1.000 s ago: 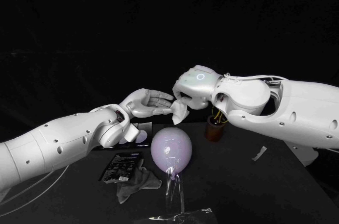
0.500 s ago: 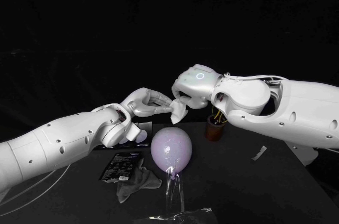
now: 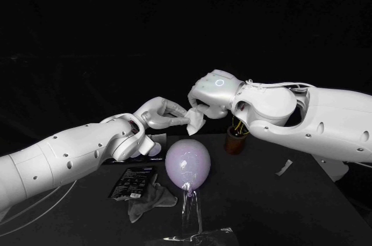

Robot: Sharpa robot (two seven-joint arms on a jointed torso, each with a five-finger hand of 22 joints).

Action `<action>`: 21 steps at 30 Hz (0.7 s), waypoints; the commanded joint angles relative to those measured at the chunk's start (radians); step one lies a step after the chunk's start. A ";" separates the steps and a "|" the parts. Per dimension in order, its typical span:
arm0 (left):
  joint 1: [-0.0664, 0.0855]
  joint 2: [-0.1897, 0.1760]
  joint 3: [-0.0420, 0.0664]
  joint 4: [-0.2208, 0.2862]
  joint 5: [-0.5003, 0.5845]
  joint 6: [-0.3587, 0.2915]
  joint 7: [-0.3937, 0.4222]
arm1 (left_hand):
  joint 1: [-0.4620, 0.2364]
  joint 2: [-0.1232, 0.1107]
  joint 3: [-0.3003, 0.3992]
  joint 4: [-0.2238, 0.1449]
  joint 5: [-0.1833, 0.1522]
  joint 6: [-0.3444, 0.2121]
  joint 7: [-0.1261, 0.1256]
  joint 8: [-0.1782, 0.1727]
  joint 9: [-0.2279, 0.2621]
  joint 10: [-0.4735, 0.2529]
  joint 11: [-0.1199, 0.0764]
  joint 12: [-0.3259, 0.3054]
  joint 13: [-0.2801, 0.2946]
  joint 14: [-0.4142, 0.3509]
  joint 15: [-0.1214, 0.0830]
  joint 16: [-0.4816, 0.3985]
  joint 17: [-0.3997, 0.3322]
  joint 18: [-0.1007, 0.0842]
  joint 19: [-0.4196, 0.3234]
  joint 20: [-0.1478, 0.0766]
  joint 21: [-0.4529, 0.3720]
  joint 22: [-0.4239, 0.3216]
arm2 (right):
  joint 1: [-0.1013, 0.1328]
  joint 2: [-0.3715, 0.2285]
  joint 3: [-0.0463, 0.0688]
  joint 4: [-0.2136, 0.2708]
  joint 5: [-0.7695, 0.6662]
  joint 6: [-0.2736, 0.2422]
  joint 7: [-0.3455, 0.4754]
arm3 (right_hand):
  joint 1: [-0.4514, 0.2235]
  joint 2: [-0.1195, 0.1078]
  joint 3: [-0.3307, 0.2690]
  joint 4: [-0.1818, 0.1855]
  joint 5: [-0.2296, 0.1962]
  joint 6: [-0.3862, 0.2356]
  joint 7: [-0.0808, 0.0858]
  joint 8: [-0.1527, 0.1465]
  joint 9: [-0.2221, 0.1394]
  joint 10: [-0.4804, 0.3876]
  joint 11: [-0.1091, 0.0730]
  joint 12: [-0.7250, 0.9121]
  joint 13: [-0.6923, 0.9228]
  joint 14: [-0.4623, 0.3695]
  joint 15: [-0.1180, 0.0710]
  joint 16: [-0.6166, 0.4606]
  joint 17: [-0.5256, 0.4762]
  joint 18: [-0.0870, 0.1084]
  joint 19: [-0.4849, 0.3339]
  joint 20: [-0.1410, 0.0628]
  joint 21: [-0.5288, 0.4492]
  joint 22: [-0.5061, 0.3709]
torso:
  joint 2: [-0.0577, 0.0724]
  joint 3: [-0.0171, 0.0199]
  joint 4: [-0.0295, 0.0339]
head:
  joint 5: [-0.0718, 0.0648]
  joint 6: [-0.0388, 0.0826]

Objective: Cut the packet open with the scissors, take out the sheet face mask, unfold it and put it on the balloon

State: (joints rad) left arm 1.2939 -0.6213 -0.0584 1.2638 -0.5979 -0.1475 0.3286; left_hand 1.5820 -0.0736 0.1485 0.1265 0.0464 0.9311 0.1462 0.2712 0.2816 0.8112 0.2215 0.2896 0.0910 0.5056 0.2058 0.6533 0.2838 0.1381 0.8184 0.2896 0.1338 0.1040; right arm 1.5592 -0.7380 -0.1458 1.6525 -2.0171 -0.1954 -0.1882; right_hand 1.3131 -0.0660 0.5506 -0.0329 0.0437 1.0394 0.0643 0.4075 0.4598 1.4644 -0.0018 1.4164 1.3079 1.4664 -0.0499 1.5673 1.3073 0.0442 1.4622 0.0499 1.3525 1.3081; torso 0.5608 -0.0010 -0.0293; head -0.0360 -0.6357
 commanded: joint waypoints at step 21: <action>0.001 -0.005 0.001 -0.004 0.017 0.039 0.006 | 0.004 0.063 0.200 0.007 0.002 0.081 -0.007 0.068 0.044 0.099 -0.046 0.069 -0.002 0.060 -0.041 0.105 0.008 0.006 0.008 -0.008 0.013 0.010 | -0.003 0.003 -0.003 -0.040 -0.018 0.014 -0.013 | -0.011 -0.003 0.000 0.007 0.005 0.006 0.001 0.005 0.010 0.029 -0.003 0.005 0.153 0.104 -0.010 0.003 0.264 -0.001 0.022 -0.002 0.005 0.206 | 0.001 -0.0005 0.0005 | -0.006 -0.004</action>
State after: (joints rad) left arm 1.2942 -0.6264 -0.0582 1.2581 -0.5983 -0.1204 0.3240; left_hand 1.5930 -0.0120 0.3440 0.1329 0.0448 1.0178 0.1412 0.3357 0.3009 0.9030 0.1769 0.3523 0.0901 0.5598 0.1663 0.7551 0.2930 0.1381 0.8202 0.2804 0.1430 0.1131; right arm 1.5559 -0.7355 -0.1494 1.6157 -2.0173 -0.1960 -0.1917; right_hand 1.3132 -0.0661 0.5505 -0.0330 0.0421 1.0398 0.0653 0.4098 0.4599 1.4628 -0.0032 1.4164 1.3081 1.4628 -0.0535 1.5661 1.3081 0.0441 1.4618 0.0502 1.3524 1.3076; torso 0.5609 -0.0013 -0.0290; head -0.0422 -0.6387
